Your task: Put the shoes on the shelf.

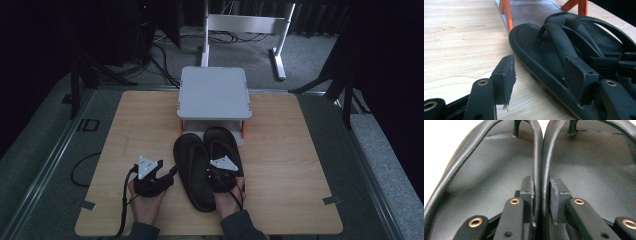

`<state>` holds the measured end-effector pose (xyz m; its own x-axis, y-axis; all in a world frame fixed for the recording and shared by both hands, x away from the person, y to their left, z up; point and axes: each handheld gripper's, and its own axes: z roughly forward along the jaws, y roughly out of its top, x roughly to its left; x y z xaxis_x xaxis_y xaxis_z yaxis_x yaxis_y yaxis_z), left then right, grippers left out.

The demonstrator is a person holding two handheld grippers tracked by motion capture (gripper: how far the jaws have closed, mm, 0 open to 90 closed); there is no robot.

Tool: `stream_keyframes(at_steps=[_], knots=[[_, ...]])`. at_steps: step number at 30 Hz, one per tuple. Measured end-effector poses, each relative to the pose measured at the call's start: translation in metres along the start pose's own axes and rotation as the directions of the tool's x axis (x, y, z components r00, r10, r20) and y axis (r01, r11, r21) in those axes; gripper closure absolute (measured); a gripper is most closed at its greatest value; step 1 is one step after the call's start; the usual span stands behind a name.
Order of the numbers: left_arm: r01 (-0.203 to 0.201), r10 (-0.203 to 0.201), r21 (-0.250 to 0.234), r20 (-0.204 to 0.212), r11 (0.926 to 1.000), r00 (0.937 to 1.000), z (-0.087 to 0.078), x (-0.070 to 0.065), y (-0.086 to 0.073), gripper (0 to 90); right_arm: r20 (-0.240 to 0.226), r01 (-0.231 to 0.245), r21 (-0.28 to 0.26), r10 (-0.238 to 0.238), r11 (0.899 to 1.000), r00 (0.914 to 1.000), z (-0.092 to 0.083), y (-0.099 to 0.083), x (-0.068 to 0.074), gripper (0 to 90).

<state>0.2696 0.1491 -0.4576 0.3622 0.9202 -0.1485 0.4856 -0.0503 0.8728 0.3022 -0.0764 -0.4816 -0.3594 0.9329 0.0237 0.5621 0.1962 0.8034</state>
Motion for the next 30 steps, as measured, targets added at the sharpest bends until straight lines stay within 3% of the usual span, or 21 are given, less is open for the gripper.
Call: stream_keyframes(at_steps=[16,30], knots=[[0.004,-0.004,-0.004,-0.007,1.0000,1.0000,-0.002,0.003,0.000,43.3,0.013,-0.069,-0.043,0.069,0.997,0.9975,-0.001,0.000,-0.008,75.7],[0.017,-0.017,-0.004,-0.024,0.9998,0.9996,-0.005,0.009,-0.004,43.2,0.036,-0.122,-0.083,0.126,0.989,0.9914,-0.001,0.012,-0.013,75.7]])
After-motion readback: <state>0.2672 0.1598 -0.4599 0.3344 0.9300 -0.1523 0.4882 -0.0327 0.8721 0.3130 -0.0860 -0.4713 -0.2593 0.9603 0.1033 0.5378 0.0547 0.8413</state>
